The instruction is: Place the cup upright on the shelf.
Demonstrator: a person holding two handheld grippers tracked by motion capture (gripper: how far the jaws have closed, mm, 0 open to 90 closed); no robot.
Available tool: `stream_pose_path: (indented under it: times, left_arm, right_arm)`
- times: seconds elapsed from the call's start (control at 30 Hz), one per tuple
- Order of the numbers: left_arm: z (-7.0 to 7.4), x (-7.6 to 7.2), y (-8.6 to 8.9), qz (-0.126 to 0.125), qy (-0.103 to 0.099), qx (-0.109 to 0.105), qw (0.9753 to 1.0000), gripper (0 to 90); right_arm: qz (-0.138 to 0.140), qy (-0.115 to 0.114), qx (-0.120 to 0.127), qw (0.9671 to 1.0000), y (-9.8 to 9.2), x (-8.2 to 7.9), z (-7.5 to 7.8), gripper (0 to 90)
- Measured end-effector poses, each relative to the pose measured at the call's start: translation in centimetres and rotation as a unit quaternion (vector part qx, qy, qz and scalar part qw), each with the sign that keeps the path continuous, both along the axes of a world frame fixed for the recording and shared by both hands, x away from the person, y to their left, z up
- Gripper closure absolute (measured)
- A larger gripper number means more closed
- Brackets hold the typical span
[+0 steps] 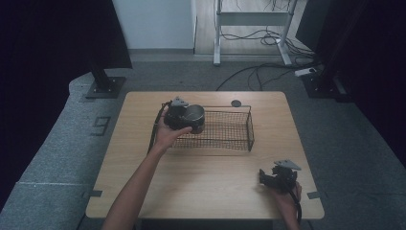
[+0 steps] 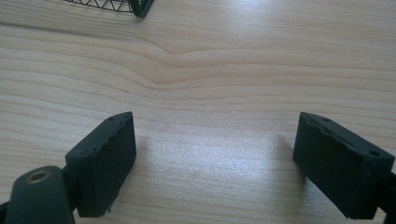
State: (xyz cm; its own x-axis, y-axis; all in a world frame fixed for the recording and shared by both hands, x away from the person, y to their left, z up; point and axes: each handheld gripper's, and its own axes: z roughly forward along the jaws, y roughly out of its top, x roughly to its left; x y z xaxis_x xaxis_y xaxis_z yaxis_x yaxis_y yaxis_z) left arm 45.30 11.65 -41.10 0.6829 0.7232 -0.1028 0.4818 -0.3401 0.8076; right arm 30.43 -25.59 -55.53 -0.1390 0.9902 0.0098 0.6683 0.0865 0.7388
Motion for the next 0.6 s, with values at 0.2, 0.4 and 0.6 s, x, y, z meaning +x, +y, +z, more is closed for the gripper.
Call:
stream_pose_path:
  times: [0.2,0.4,0.6]
  left_arm:
    - [-0.4,0.8,0.4,0.01,0.007,-0.005,0.9999,18.8]
    - [-0.6,1.7,0.1,0.019,0.005,0.007,0.9998,18.8]
    - [-1.2,2.4,0.1,0.022,0.013,0.006,0.9996,18.8]
  right_arm:
    - [0.0,0.0,0.0,1.0,0.0,0.0,0.0,13.0]
    - [0.0,0.0,0.0,1.0,0.0,0.0,0.0,13.0]
    - [0.0,0.0,0.0,1.0,0.0,0.0,0.0,13.0]
